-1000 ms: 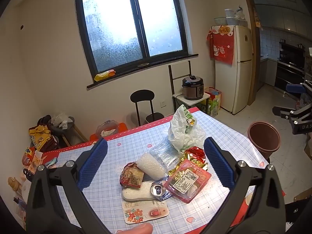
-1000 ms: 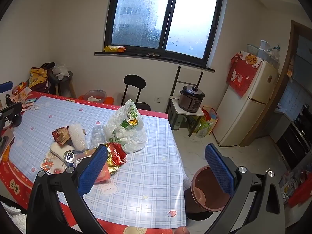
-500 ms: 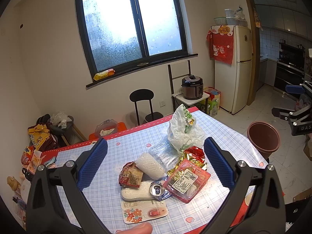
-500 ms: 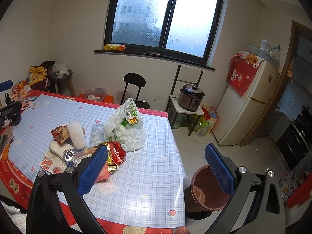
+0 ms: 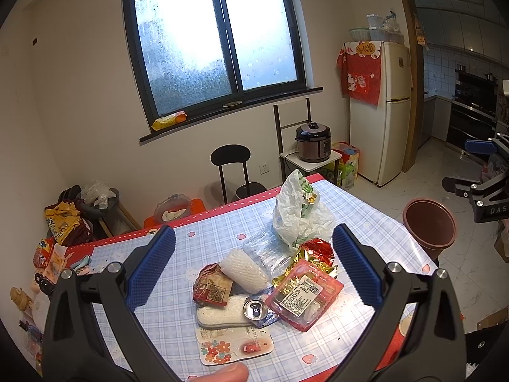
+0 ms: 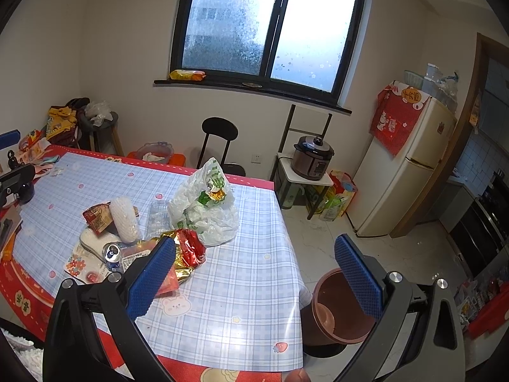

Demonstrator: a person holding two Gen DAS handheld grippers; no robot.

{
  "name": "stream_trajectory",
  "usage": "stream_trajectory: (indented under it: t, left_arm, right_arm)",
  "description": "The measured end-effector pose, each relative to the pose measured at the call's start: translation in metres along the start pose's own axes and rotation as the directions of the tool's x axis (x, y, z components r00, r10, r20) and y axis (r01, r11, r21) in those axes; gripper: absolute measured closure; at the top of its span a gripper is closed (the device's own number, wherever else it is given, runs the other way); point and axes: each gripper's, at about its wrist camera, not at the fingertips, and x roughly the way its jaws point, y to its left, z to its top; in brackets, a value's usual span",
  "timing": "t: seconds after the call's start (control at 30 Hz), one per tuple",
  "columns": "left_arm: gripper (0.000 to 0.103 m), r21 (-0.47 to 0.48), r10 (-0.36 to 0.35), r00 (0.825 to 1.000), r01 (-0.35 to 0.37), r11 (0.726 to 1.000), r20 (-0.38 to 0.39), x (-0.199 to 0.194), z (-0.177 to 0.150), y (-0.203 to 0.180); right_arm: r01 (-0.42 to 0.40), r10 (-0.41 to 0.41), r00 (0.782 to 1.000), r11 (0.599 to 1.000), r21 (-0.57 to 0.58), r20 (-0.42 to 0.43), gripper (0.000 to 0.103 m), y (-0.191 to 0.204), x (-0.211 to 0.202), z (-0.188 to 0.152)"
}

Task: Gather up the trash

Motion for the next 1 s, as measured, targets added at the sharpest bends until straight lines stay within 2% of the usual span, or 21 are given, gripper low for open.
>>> stream_trajectory:
  t: [1.0]
  left_arm:
    - [0.005, -0.004, 0.002, 1.0, -0.002, 1.0, -0.005, -0.0002, 0.001, 0.0018]
  right_arm:
    - [-0.014, 0.014, 1.0, 1.0, 0.001, -0.005, 0.005, 0.004, 0.0041, -0.0061]
